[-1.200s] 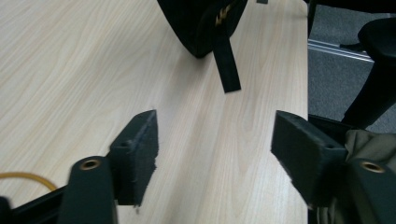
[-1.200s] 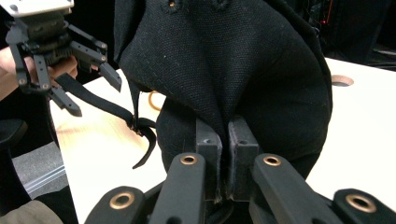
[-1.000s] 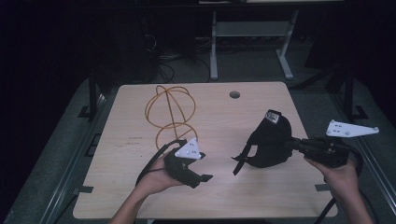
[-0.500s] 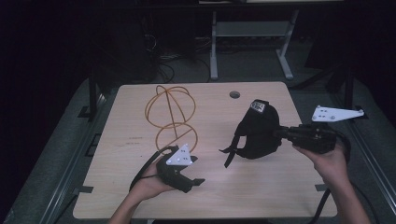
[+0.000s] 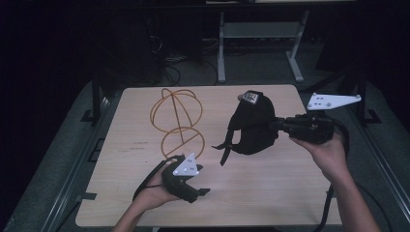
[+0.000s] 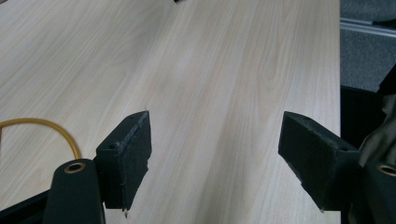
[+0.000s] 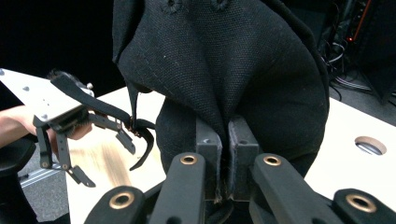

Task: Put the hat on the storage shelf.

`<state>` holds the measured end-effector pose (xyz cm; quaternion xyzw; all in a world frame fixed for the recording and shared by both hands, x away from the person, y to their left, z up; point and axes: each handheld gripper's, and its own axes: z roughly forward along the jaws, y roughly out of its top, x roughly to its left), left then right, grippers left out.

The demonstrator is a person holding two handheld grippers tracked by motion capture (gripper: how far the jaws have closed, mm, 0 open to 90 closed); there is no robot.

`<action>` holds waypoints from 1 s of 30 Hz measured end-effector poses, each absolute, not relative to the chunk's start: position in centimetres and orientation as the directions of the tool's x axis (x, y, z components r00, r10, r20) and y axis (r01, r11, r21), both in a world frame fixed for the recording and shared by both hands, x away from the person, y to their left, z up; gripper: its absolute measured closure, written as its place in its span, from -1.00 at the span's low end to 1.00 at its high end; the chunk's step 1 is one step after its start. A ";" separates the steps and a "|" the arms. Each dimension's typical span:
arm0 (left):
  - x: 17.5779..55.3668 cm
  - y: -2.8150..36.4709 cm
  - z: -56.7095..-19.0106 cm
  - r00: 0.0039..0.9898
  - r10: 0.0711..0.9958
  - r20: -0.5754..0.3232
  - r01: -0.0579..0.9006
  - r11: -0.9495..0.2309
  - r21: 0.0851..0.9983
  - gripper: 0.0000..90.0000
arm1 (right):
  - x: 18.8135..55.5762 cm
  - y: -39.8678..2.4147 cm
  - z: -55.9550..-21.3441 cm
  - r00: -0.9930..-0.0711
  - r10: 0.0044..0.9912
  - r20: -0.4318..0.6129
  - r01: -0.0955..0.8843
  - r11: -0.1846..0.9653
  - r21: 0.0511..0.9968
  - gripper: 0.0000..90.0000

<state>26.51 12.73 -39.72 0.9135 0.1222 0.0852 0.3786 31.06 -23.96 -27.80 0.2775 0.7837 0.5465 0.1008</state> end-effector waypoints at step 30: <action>26.5 12.5 -40.9 0.961 0.274 0.016 0.181 -0.677 0.713 -0.43 | 35.6 -14.5 -22.3 -0.905 0.414 0.096 0.254 0.344 0.904 0.90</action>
